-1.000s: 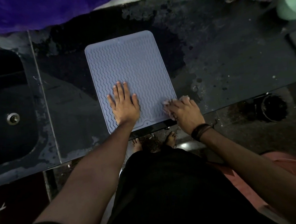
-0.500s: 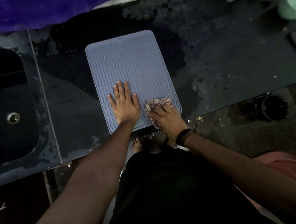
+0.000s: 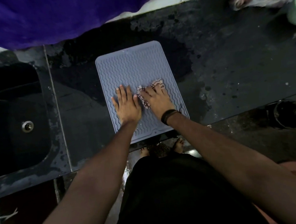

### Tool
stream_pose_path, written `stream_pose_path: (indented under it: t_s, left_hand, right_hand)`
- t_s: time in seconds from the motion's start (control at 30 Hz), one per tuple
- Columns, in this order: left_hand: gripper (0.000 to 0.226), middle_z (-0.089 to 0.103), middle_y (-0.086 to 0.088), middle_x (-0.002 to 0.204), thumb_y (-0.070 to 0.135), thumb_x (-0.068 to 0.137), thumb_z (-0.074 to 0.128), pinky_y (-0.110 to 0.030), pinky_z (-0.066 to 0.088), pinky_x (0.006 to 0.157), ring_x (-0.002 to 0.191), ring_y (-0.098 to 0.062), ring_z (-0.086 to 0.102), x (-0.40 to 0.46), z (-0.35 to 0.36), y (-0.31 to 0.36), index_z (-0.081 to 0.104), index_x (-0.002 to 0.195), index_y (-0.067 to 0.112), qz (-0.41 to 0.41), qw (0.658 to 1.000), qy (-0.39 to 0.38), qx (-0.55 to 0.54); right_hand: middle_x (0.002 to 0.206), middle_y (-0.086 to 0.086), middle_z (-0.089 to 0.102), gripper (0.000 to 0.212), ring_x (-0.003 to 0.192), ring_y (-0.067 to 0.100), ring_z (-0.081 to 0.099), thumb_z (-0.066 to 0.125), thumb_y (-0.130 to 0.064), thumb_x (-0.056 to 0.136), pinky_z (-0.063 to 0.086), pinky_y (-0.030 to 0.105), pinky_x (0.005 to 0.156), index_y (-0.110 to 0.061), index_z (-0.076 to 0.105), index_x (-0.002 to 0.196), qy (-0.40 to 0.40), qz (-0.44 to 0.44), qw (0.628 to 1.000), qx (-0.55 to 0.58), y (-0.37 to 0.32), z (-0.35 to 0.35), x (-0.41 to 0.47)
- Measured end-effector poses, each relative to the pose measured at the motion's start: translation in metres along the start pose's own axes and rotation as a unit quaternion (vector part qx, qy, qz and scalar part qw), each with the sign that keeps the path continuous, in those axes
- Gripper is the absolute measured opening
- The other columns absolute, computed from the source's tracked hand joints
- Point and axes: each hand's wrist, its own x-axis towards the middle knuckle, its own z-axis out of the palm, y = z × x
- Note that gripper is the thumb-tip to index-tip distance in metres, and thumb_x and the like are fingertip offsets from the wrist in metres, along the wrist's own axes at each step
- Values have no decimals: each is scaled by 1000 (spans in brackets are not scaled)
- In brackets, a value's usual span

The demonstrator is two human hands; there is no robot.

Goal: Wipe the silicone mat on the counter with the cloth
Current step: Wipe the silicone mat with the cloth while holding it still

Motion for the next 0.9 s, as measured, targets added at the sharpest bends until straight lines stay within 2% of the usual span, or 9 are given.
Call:
stream_pose_path:
  t_s: [0.1,0.23,0.33,0.47,0.6,0.67,0.8,0.9]
  left_hand:
    - [57,2,-6,170,39,110,20,-50,-9,124,157,-23,-3,28,-6,-3,12,163,18,0,1000,-10,25]
    - [56,2,-5,170,38,110,19,-52,-9,124,157,-22,-2,31,-5,-3,11,163,19,3,1000,-4,27]
    - [56,2,-4,170,39,110,18,-53,-8,124,157,-21,-2,31,-3,-3,11,163,21,-4,1000,-2,27]
    - [56,2,-4,170,37,109,20,-53,-7,124,157,-21,-1,31,-2,-5,12,163,22,0,999,0,32]
    - [56,4,-4,170,37,109,22,-54,-5,124,157,-21,0,31,-2,-8,14,163,22,7,999,1,33]
    - [56,4,-3,170,38,109,20,-55,-5,124,157,-20,0,32,-1,-8,14,163,23,6,999,0,33]
    - [55,5,-2,170,38,110,18,-55,-6,124,157,-20,0,33,-1,-5,14,162,23,2,1000,6,23]
    - [56,4,-1,170,40,109,16,-55,-6,123,157,-19,-1,33,-1,-6,13,162,23,3,1000,-1,23]
  right_hand:
    - [146,5,43,56,132,36,38,34,-12,91,32,48,107,-22,39,146,2,2,1000,-6,1,10,-13]
    - [137,9,53,54,124,39,47,55,-16,83,38,50,103,-18,52,137,-1,-51,998,-19,2,11,-39]
    - [128,7,60,49,119,36,51,59,-18,82,39,48,102,-20,59,131,3,-74,997,4,9,3,-48]
    - [128,5,59,47,121,30,48,57,-13,83,35,42,103,-20,59,129,53,-7,998,35,4,-21,3]
    - [141,6,48,48,134,31,35,47,-13,91,27,45,111,-19,48,139,-1,-5,999,36,-4,-23,38]
    - [145,5,44,50,137,33,31,48,-17,93,24,46,111,-21,44,143,-13,-12,1000,18,-7,-11,25]
    - [153,5,37,60,135,36,34,45,-17,88,32,48,106,-22,38,147,-30,-51,998,11,-10,7,-39]
    - [143,3,47,59,127,36,43,39,-13,85,38,47,101,-23,44,143,-60,-77,995,12,-11,10,-79]
